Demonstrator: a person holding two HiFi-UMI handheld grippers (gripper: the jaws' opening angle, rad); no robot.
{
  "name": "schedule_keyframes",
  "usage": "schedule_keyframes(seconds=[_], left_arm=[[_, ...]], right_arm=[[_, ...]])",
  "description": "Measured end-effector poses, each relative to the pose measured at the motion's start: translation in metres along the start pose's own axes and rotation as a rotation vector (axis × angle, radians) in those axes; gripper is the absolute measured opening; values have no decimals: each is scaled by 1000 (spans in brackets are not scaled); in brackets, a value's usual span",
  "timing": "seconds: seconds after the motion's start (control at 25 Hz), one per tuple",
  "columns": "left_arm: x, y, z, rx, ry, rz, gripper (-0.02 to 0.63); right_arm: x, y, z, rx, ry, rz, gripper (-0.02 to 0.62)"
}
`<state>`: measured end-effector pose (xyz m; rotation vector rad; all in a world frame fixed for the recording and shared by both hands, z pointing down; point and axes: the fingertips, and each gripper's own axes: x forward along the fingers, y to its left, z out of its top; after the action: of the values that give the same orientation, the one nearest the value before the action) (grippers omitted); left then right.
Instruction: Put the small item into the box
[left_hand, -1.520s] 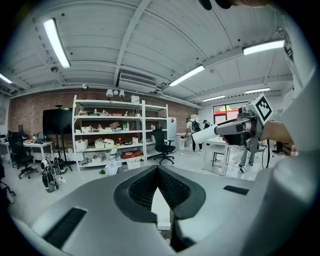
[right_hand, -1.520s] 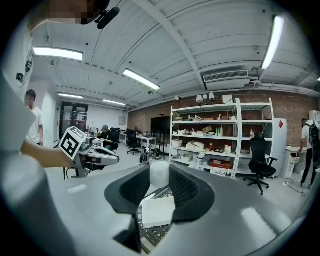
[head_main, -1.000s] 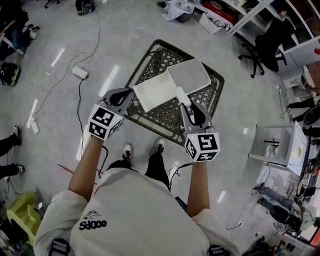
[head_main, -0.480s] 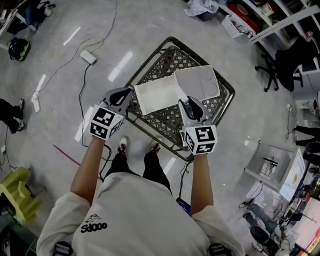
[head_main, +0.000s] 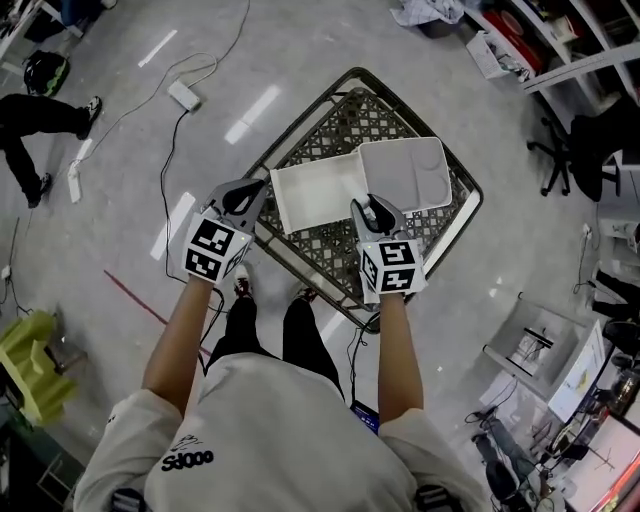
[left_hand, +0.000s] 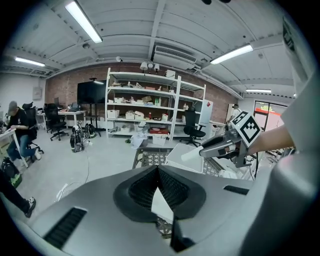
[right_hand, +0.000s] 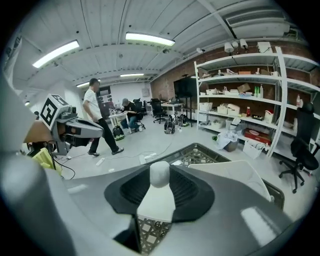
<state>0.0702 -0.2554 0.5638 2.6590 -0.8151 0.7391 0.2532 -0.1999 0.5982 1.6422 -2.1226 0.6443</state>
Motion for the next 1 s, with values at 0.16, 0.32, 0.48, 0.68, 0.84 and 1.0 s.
schedule_keyframes(seconds=[0.16, 0.32, 0.48, 0.68, 0.84, 1.0], left_arm=[[5, 4, -13, -16, 11, 23, 5], [8, 12, -32, -55, 33, 48, 5], [11, 14, -47, -79, 58, 51, 5], [12, 15, -57, -90, 77, 50, 5], [11, 21, -64, -99, 87, 57, 5], [10, 26, -69, -107, 94, 61, 5]], right_arm=[[27, -2, -22, 20, 50, 3, 128], [54, 2, -45, 23, 105, 14, 129], [74, 1, -62, 16, 146, 13, 129], [98, 1, -75, 12, 185, 17, 129], [113, 1, -85, -2, 223, 22, 129], [120, 1, -95, -10, 257, 16, 130]])
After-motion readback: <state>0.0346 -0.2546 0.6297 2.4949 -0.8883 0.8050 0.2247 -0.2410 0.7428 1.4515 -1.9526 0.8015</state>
